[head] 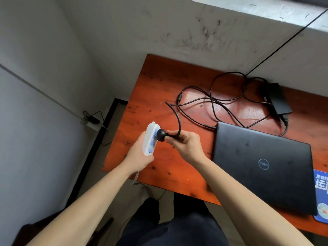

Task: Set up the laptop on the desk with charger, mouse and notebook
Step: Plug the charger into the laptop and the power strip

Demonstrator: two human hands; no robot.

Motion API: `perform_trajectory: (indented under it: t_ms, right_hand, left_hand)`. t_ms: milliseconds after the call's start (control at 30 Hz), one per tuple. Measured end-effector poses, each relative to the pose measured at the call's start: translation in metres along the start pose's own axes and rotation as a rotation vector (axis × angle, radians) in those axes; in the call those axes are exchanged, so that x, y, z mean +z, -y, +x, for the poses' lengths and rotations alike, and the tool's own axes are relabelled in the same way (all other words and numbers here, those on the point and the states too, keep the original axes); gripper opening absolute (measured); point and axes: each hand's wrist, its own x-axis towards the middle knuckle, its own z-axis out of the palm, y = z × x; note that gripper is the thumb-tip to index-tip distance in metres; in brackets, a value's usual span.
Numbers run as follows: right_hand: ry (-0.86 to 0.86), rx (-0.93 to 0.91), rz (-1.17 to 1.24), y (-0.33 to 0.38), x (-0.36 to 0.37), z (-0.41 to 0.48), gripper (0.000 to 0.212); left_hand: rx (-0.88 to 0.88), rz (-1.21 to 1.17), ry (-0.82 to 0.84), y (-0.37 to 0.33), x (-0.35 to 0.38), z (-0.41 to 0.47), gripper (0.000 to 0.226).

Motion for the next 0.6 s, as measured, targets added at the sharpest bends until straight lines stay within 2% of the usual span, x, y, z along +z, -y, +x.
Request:
perform_trajectory:
  t_ms: [67,267,400,500,600]
  right_hand:
    - [0.008,-0.045,-0.046,0.003,0.000,0.002,0.020]
    - [0.008,0.008,0.006,0.003,-0.002,0.003,0.020]
    - [0.012,-0.013,-0.019,0.004,-0.001,0.003,0.021]
    - [0.010,-0.068,-0.077,0.007,-0.002,0.007,0.021]
    - [0.079,-0.105,-0.188,0.008,-0.006,0.012,0.022]
  left_hand:
    - [0.010,0.009,0.012,0.000,-0.002,0.000,0.068]
    - [-0.030,-0.062,0.023,-0.004,-0.002,0.001,0.062]
    - [-0.062,-0.089,0.027,-0.006,-0.002,0.001,0.067]
    - [-0.083,-0.127,0.038,-0.008,-0.004,0.002,0.069]
    - [-0.089,-0.125,0.073,-0.007,-0.006,0.003,0.068]
